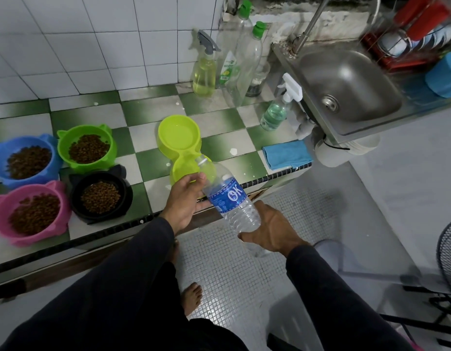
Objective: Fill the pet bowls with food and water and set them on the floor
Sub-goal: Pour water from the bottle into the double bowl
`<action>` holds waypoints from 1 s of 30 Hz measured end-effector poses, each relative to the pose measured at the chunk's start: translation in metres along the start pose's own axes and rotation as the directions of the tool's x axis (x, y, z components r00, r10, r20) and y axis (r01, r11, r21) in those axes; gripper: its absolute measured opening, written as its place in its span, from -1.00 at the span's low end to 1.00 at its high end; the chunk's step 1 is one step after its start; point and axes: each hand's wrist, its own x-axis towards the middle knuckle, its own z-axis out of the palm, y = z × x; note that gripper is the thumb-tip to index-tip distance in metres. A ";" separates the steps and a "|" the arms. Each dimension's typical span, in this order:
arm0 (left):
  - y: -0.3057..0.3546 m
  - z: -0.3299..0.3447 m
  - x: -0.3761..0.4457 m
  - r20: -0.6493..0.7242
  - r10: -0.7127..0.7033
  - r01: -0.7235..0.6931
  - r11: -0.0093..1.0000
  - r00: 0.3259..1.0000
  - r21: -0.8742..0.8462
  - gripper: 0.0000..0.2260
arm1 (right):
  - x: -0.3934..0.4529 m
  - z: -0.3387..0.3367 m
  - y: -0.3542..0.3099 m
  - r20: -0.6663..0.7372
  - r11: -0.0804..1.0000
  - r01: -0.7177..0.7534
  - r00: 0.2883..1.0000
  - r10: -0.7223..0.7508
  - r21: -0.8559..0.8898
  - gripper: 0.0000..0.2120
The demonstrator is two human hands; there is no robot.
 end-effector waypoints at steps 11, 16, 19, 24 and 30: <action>0.037 -0.002 0.020 0.019 0.057 -0.057 0.998 0.998 0.006 -0.50 | 0.034 -0.020 -0.023 0.002 0.996 0.053 0.999 -0.053 0.078 -0.45; 0.052 -0.006 0.039 -0.027 0.045 -0.045 0.999 0.999 0.022 -0.68 | 0.054 -0.030 -0.034 0.009 0.997 0.056 0.998 -0.057 0.060 -0.44; 0.057 -0.008 0.051 -0.034 0.040 -0.039 0.999 0.999 0.030 -0.82 | 0.063 -0.034 -0.038 0.003 0.996 0.074 0.997 -0.075 0.054 -0.45; 0.061 -0.015 0.066 -0.014 0.012 -0.011 1.000 1.000 0.022 -0.85 | 0.074 -0.040 -0.044 0.030 0.998 0.052 0.998 -0.053 0.023 -0.45; 0.059 -0.018 0.077 -0.020 -0.034 0.034 0.999 0.999 0.002 -0.87 | 0.079 -0.044 -0.049 0.054 0.999 0.018 0.998 -0.020 0.035 -0.45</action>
